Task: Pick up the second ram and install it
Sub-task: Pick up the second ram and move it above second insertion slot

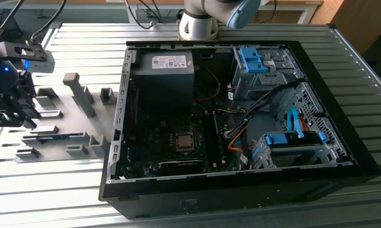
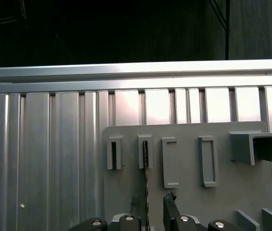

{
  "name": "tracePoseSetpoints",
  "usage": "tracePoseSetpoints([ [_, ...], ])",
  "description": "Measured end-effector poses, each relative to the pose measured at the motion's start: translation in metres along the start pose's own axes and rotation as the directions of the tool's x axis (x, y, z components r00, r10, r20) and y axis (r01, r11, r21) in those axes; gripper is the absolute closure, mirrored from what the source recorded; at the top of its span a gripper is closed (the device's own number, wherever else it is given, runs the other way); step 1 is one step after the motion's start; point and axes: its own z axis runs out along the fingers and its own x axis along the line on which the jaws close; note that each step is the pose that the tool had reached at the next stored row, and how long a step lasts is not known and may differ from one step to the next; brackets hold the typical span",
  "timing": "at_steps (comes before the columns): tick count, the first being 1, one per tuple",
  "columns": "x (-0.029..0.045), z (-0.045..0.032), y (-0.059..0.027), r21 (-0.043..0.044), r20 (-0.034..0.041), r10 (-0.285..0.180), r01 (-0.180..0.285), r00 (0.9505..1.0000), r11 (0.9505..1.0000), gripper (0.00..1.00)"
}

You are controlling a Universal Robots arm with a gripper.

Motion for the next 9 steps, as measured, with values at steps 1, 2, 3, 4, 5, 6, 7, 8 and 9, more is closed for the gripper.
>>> tracePoseSetpoints([
  [1,0.0001,0.0014,-0.0001,0.0001,0.0000,0.000,0.000,1.0000,1.0000,0.68],
  [2,0.0002,0.0028,-0.0001,0.0008,0.0000,0.000,0.000,1.0000,1.0000,0.68],
  [3,0.0003,0.0041,-0.0002,0.0019,0.0001,0.000,0.000,1.0000,1.0000,0.68],
  [4,0.0005,0.0051,-0.0002,0.0037,0.0001,0.000,0.000,1.0000,1.0000,0.68],
  [5,0.0007,0.0062,-0.0002,0.0058,0.0001,0.000,0.000,1.0000,1.0000,0.68],
  [6,0.0008,0.0073,-0.0004,0.0079,0.0001,0.000,0.000,1.0000,1.0000,0.68],
  [7,0.0008,0.0086,-0.0005,0.0092,0.0002,0.000,0.000,1.0000,1.0000,0.68],
  [8,0.0009,0.0097,-0.0005,0.0095,0.0000,0.000,0.000,1.0000,1.0000,0.68],
  [9,0.0009,0.0104,-0.0005,0.0103,-0.0001,0.000,0.000,1.0000,0.9999,0.68],
])
